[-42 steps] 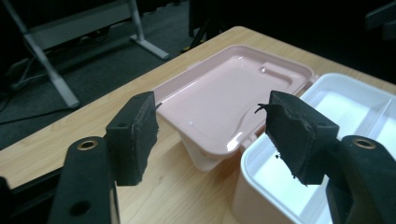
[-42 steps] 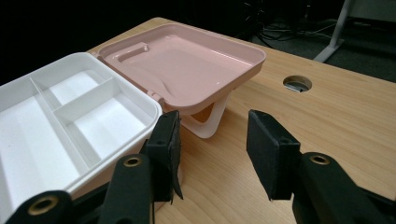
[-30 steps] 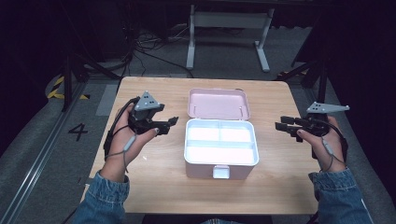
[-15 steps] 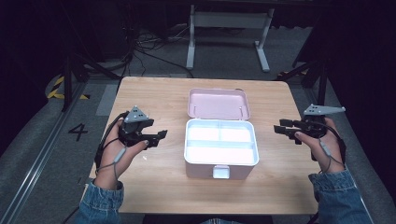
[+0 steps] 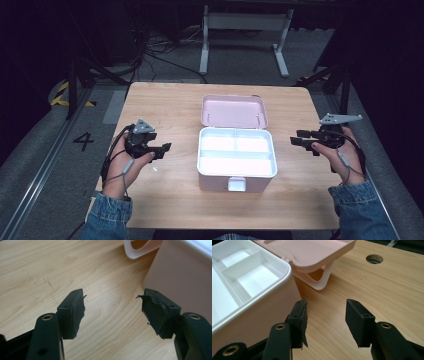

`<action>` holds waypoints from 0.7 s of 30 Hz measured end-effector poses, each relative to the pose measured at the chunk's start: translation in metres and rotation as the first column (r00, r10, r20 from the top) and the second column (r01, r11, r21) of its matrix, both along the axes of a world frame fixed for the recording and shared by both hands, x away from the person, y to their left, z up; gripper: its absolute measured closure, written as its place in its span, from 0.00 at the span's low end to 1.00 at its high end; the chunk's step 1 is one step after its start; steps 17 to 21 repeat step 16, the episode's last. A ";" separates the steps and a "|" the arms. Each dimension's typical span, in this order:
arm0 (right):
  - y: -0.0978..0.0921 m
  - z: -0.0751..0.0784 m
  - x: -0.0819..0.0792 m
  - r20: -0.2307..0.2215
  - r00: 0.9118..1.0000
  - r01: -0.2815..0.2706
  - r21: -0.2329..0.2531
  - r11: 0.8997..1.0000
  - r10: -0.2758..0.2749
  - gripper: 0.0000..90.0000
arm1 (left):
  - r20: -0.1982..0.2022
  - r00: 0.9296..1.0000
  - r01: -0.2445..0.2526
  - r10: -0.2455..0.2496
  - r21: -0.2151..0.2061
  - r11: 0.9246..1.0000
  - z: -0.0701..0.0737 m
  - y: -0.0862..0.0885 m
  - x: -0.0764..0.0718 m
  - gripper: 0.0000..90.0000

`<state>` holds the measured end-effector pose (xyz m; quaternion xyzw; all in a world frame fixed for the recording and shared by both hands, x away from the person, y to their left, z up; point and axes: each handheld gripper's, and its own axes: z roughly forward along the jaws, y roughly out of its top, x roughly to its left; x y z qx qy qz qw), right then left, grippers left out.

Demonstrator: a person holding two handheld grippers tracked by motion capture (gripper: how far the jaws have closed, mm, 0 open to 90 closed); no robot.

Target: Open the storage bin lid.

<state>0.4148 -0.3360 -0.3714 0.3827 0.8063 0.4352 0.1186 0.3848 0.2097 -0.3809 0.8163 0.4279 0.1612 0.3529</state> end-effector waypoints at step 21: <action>-0.001 -0.004 0.003 0.006 1.000 0.020 0.008 1.000 -0.020 0.59 | -0.080 0.997 -0.007 0.006 -0.008 1.000 -0.019 0.004 0.008 0.38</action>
